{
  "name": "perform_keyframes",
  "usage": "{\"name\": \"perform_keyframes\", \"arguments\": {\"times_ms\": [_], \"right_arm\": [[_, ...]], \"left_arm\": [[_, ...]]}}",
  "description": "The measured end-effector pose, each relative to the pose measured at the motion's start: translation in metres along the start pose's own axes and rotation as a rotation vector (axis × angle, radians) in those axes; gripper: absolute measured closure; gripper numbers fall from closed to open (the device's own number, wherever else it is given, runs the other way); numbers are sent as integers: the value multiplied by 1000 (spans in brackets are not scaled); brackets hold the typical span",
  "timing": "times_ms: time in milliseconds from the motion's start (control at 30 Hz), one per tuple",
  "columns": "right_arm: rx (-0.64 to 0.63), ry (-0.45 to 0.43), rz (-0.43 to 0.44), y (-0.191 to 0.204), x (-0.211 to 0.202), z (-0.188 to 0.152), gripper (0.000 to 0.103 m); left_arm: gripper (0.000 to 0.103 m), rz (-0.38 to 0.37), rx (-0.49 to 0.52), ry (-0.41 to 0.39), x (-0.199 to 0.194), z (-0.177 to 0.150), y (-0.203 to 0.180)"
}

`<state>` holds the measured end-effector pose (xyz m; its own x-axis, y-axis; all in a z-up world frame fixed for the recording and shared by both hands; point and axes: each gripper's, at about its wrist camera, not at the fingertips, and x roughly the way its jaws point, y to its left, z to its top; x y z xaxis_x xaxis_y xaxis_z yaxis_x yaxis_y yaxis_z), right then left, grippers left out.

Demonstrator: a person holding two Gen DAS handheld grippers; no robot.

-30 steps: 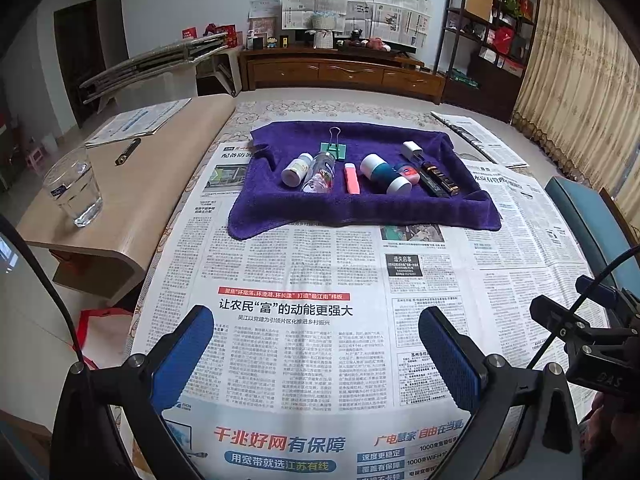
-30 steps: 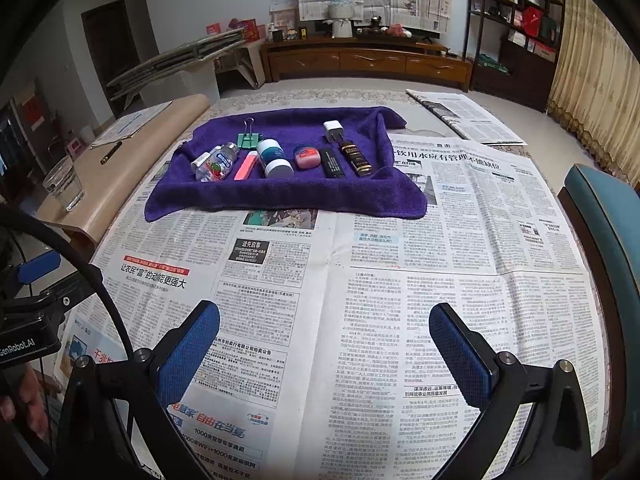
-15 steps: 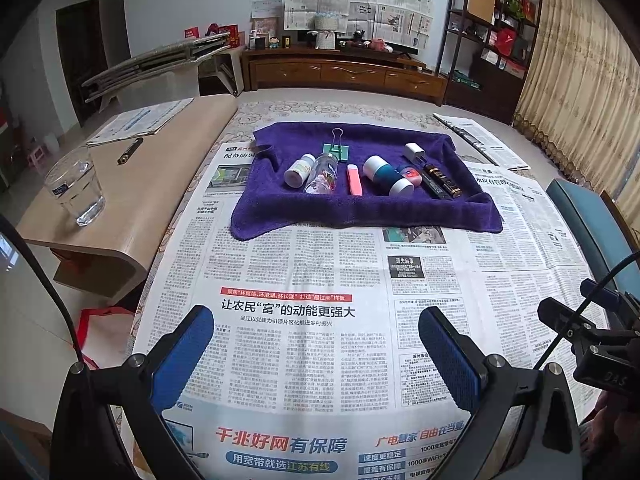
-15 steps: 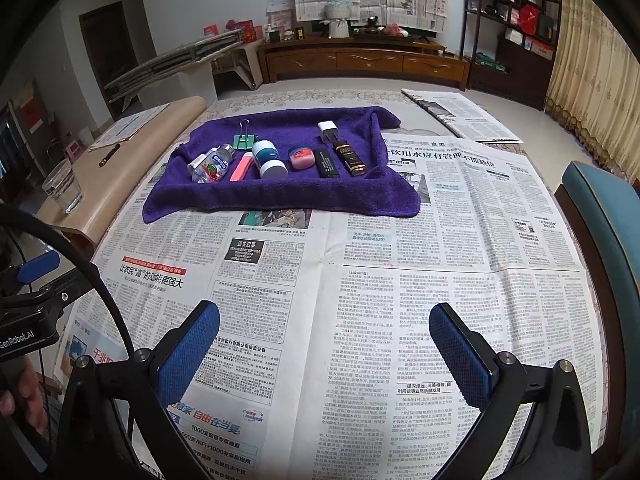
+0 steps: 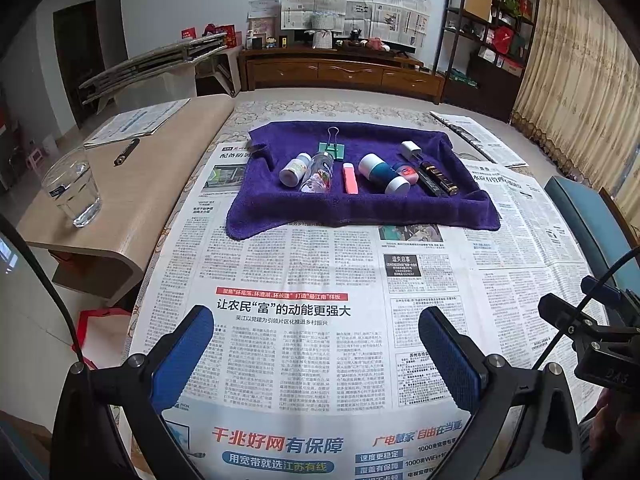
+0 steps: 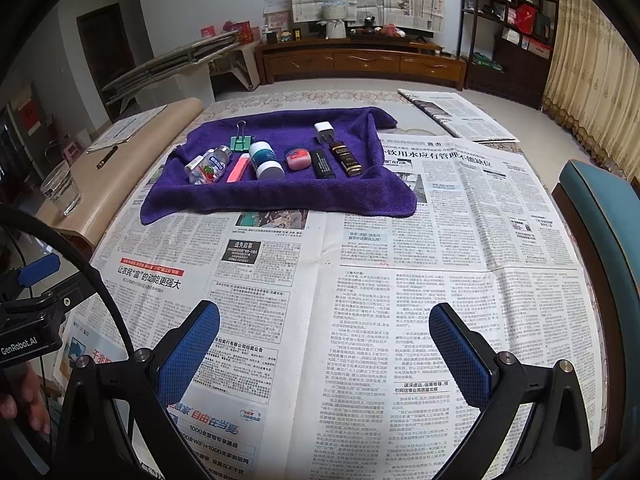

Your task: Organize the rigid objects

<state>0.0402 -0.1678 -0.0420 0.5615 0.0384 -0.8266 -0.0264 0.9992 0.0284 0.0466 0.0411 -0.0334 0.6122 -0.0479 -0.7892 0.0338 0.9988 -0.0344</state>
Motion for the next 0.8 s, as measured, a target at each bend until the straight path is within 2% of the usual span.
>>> {"name": "perform_keyframes", "arguments": {"times_ms": [800], "right_arm": [[3, -2, -5, -2, -2, -1, 0]], "left_arm": [[0, -8, -5, 1, 1, 1, 0]]}}
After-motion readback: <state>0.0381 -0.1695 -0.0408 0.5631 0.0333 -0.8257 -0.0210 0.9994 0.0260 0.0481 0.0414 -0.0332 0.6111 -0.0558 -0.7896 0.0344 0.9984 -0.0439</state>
